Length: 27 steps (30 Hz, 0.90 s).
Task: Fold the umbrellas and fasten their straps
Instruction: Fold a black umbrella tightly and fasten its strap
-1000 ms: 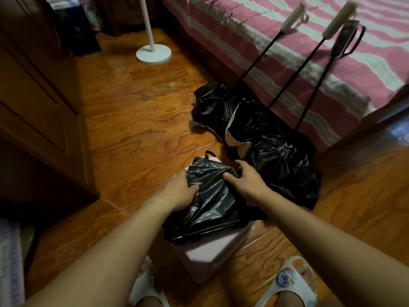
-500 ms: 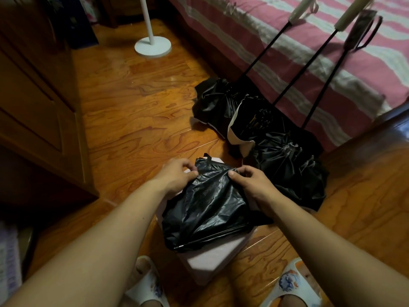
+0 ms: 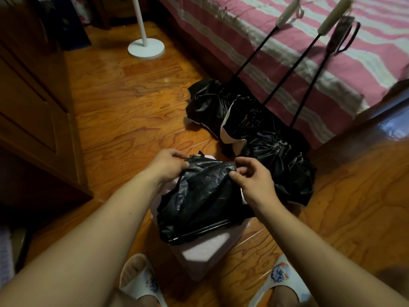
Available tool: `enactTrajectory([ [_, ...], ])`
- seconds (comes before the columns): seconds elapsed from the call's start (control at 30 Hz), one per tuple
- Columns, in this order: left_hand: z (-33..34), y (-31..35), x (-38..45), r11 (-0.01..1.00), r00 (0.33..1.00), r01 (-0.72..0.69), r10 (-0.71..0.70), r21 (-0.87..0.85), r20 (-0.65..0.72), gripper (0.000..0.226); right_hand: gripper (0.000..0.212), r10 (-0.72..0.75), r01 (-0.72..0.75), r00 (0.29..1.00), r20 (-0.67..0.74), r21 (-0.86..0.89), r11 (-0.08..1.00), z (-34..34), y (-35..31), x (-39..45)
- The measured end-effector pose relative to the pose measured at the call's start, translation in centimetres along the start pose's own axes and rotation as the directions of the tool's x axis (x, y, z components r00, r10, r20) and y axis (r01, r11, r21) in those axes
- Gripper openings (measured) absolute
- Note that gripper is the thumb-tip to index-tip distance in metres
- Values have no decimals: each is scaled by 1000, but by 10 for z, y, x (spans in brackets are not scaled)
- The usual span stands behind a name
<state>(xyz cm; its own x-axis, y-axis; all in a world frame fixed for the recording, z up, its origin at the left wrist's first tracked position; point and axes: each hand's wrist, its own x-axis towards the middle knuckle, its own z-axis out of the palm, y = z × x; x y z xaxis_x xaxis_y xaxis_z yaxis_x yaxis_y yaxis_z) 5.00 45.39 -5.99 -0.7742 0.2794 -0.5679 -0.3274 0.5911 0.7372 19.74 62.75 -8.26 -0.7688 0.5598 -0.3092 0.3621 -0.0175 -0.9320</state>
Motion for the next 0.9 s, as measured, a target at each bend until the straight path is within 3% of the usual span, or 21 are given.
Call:
enactTrajectory([
  [0.1,-9,13,-21,968,999,-43,50,-247,21,26,41,-32,34,999,-26,74,997,-10,-5,-14],
  [0.2,-19,19,-48,915,988,-38,95,-401,124,28,46,-44,38,997,70,89,995,-21,-9,-27],
  [0.33,-26,14,-70,897,980,-35,117,-440,159,27,53,-5,-25,977,214,135,991,-23,-20,-38],
  [0.47,-29,12,-82,882,981,-44,127,-469,146,27,44,-95,86,991,98,96,992,-18,-26,-42],
  [0.63,-25,13,-89,863,978,-127,190,-489,81,24,32,-111,108,990,84,40,993,-22,-24,-39],
  [0.77,-22,14,-90,842,984,-114,168,-527,55,21,57,-78,84,973,216,-22,996,-27,-29,-41],
  [0.9,-20,17,-93,813,988,-63,132,-579,78,20,64,-111,99,982,151,84,992,-28,-27,-43],
])
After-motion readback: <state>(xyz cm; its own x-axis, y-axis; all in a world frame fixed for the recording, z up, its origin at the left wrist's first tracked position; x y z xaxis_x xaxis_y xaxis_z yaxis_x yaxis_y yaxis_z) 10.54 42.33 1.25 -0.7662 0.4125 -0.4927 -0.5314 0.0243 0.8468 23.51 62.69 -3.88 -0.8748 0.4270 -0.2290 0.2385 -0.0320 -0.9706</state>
